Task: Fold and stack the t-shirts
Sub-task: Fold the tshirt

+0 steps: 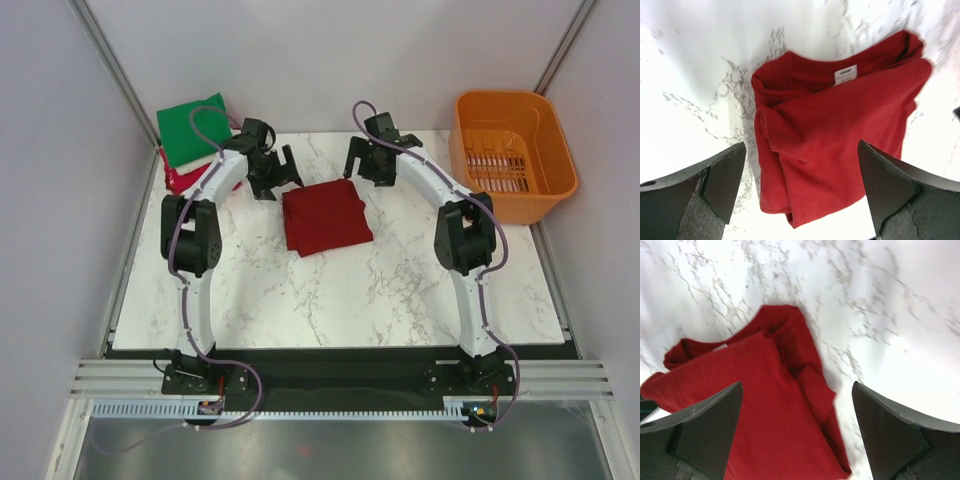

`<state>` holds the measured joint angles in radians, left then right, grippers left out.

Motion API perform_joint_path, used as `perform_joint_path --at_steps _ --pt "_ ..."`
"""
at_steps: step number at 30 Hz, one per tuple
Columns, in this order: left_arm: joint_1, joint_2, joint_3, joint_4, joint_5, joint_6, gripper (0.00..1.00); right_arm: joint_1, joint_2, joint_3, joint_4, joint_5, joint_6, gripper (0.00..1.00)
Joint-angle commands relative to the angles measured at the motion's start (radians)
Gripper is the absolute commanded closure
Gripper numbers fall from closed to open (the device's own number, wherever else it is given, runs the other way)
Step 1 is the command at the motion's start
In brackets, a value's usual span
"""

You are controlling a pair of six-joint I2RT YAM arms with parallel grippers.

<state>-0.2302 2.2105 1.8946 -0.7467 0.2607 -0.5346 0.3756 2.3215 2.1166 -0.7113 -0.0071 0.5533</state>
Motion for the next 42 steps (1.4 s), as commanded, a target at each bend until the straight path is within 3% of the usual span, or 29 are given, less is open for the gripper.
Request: perform_joint_path --at_steps 1,4,5,7,8,10,11,12,19,27,33,36,37,40,42 --pt "0.0 -0.126 0.069 0.0 -0.06 0.051 0.0 0.005 -0.202 -0.12 0.084 0.11 -0.042 0.02" --pt "-0.009 -0.199 0.043 0.0 -0.087 0.048 0.02 0.006 -0.272 -0.208 0.197 -0.055 -0.069 0.11" --pt "-0.015 -0.221 0.035 0.001 -0.092 0.05 0.08 0.014 -0.272 -0.236 0.217 -0.112 -0.073 0.31" --pt "-0.03 -0.229 0.015 0.004 -0.08 0.051 0.31 0.022 -0.245 -0.239 0.245 -0.281 -0.064 0.57" --pt "-0.037 -0.226 0.009 0.009 -0.068 0.051 0.43 0.029 -0.229 -0.242 0.263 -0.338 -0.047 0.75" --pt "-0.057 -0.193 0.003 0.02 -0.037 0.053 0.75 0.031 -0.173 -0.242 0.318 -0.48 -0.015 0.87" --pt "-0.063 -0.18 0.004 0.021 -0.032 0.053 0.8 0.031 -0.151 -0.234 0.337 -0.519 -0.003 0.92" --pt "-0.072 -0.148 0.014 0.027 -0.026 0.053 0.89 0.031 -0.105 -0.225 0.367 -0.557 0.022 0.94" --pt "-0.074 -0.017 0.083 0.037 -0.021 0.05 0.9 0.017 0.109 -0.037 0.375 -0.585 0.057 0.96" --pt "-0.066 0.098 0.164 0.037 -0.08 0.11 0.89 -0.089 0.243 -0.023 0.374 -0.498 0.085 0.99" --pt "-0.049 0.216 0.242 0.037 -0.101 0.127 0.88 -0.102 0.243 -0.102 0.41 -0.54 0.076 0.99" --pt "-0.028 0.245 0.251 0.041 -0.115 0.111 0.88 -0.101 0.219 -0.135 0.418 -0.564 0.057 0.91" --pt "-0.018 0.253 0.259 0.04 -0.115 0.113 0.88 -0.104 0.211 -0.144 0.418 -0.58 0.053 0.7" --pt "-0.006 0.24 0.264 0.037 -0.101 0.12 0.89 -0.103 0.164 -0.153 0.435 -0.608 0.046 0.22" --pt "-0.006 0.203 0.233 0.04 -0.115 0.113 0.89 -0.104 0.118 -0.147 0.441 -0.616 0.046 0.14"
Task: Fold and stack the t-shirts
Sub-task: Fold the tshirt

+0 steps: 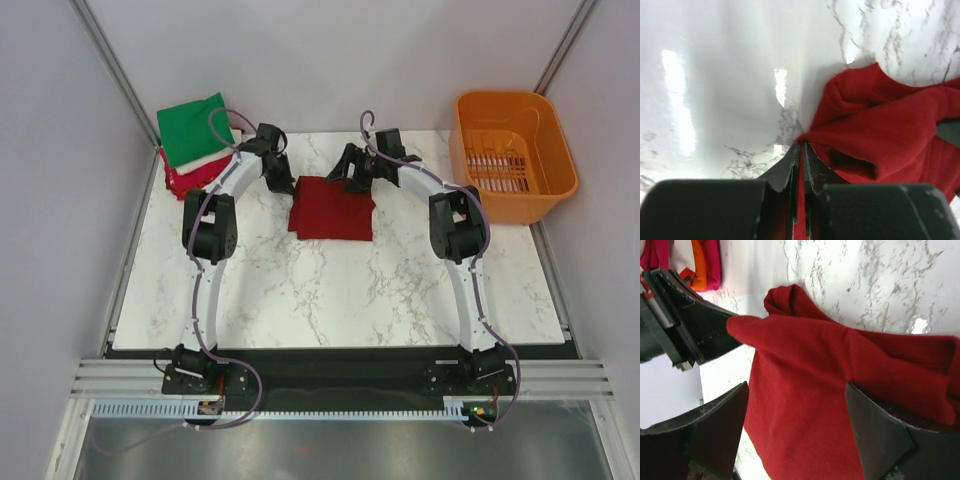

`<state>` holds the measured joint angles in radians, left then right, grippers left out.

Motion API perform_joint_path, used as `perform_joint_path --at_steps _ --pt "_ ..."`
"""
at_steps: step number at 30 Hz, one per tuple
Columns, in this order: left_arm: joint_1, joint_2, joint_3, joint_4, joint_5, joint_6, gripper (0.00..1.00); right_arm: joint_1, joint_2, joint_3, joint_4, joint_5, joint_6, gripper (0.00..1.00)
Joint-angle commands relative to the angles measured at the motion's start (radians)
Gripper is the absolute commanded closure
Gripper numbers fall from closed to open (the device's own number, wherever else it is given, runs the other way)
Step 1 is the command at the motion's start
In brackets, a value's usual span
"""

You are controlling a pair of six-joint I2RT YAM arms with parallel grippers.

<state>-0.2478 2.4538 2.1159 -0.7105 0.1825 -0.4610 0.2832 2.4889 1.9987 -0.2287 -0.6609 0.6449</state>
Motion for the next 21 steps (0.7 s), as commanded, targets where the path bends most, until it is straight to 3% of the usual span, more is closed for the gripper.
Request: perform_joint_path --at_steps 1,6,8,9,10,13,21 --pt "0.01 -0.085 0.006 0.005 -0.038 0.038 0.89 -0.01 -0.067 -0.022 -0.041 0.038 -0.045 0.13" --pt "0.007 -0.205 0.004 0.005 -0.038 0.042 0.78 -0.013 -0.162 -0.027 -0.041 0.04 -0.045 0.17" --pt "0.004 -0.222 0.021 0.005 -0.016 0.045 0.79 -0.016 -0.174 -0.043 -0.035 0.043 -0.048 0.25" --pt "0.004 -0.22 0.03 0.011 0.001 0.045 0.81 -0.018 -0.174 -0.047 -0.032 0.046 -0.05 0.31" --pt "0.002 -0.211 0.039 0.017 0.024 0.048 0.82 -0.022 -0.17 -0.051 -0.032 0.046 -0.048 0.47" --pt "-0.007 -0.156 0.079 0.037 0.101 0.056 0.84 -0.03 -0.125 -0.046 -0.023 0.037 -0.039 0.67" --pt "-0.015 0.013 0.174 0.091 0.202 0.036 0.84 -0.073 -0.013 -0.054 -0.014 0.058 -0.033 0.8"
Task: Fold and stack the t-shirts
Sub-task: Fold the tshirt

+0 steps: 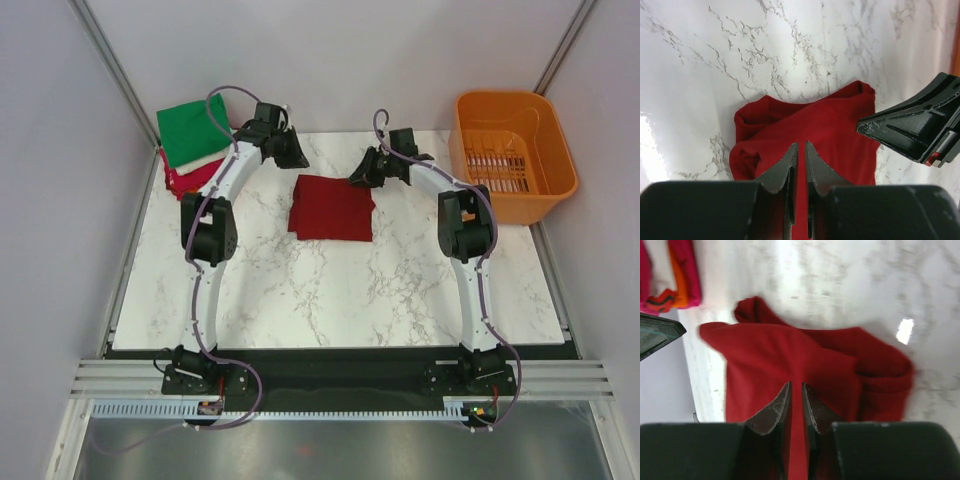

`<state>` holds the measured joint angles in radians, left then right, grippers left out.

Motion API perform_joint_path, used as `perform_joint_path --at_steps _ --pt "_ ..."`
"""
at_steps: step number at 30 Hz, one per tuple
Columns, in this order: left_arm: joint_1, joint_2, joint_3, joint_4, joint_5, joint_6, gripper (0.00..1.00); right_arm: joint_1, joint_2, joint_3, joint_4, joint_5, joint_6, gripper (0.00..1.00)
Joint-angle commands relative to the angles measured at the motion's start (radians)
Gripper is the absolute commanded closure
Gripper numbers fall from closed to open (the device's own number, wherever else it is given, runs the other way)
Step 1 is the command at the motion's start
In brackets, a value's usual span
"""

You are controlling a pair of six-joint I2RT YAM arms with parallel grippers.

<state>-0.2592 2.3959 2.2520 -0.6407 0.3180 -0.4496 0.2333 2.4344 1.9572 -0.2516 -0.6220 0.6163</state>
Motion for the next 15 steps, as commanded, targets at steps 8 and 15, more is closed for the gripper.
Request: perform_joint_path --at_steps 8,15 --pt "-0.002 0.17 0.014 0.029 0.015 0.035 0.85 -0.071 0.043 -0.089 0.009 0.056 -0.021 0.81" --pt "0.014 0.184 0.02 0.029 -0.031 0.045 0.85 -0.084 0.014 -0.155 -0.006 0.082 -0.039 0.8"
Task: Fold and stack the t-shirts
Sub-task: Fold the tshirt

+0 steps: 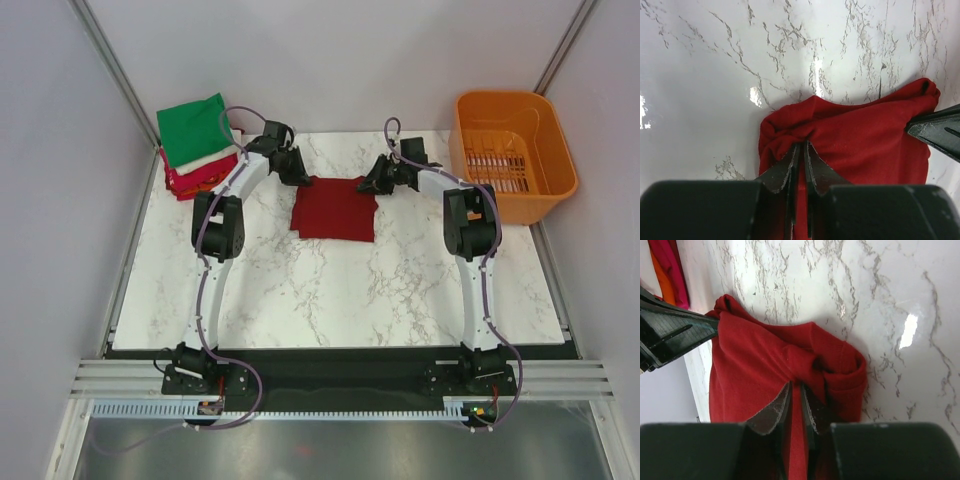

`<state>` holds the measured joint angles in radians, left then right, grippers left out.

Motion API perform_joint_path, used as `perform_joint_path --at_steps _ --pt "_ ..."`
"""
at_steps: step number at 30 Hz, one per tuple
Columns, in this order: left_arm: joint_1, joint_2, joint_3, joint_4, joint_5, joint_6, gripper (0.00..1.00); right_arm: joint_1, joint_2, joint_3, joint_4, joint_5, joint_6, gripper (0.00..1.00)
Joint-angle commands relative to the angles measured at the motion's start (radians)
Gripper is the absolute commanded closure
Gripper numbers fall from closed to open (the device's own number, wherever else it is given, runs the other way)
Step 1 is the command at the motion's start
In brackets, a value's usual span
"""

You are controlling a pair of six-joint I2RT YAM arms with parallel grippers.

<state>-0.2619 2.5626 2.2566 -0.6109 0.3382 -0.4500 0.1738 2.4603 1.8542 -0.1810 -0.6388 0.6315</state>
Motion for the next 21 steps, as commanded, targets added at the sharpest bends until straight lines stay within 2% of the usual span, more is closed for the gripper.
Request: perform_joint_path --at_steps 1,2,4,5,6,7,9,10,15,18,21 --pt "0.018 0.01 0.012 -0.001 -0.044 0.045 0.85 -0.023 -0.023 -0.055 -0.083 0.103 -0.059 0.8" --pt "0.018 -0.025 0.005 -0.003 -0.044 0.046 0.77 -0.025 -0.044 -0.058 -0.084 0.105 -0.068 0.78" --pt "0.018 -0.074 -0.014 -0.001 -0.042 0.051 0.56 -0.02 -0.076 -0.049 -0.087 0.102 -0.078 0.67" --pt "0.018 -0.128 -0.02 -0.001 -0.044 0.054 0.24 -0.019 -0.089 -0.035 -0.087 0.097 -0.084 0.58" --pt "0.019 -0.163 -0.029 -0.001 -0.05 0.06 0.08 -0.017 -0.101 -0.027 -0.089 0.088 -0.085 0.33" --pt "0.02 -0.192 -0.052 -0.001 -0.066 0.077 0.0 -0.014 -0.121 -0.02 -0.089 0.082 -0.087 0.23" --pt "0.02 -0.286 -0.086 -0.001 -0.096 0.099 0.0 -0.01 -0.136 0.016 -0.089 0.058 -0.079 0.08" --pt "0.021 -0.312 -0.126 -0.003 -0.125 0.102 0.0 -0.011 -0.147 0.028 -0.095 0.051 -0.075 0.07" --pt "0.023 -0.398 -0.267 -0.001 -0.136 0.106 0.02 -0.011 -0.231 0.011 -0.114 0.042 -0.067 0.04" --pt "0.021 -0.401 -0.36 0.005 -0.116 0.097 0.08 -0.011 -0.32 -0.088 -0.118 0.051 -0.078 0.04" --pt "0.023 -0.39 -0.454 0.074 -0.012 0.094 0.09 -0.011 -0.42 -0.203 -0.121 0.056 -0.089 0.04"
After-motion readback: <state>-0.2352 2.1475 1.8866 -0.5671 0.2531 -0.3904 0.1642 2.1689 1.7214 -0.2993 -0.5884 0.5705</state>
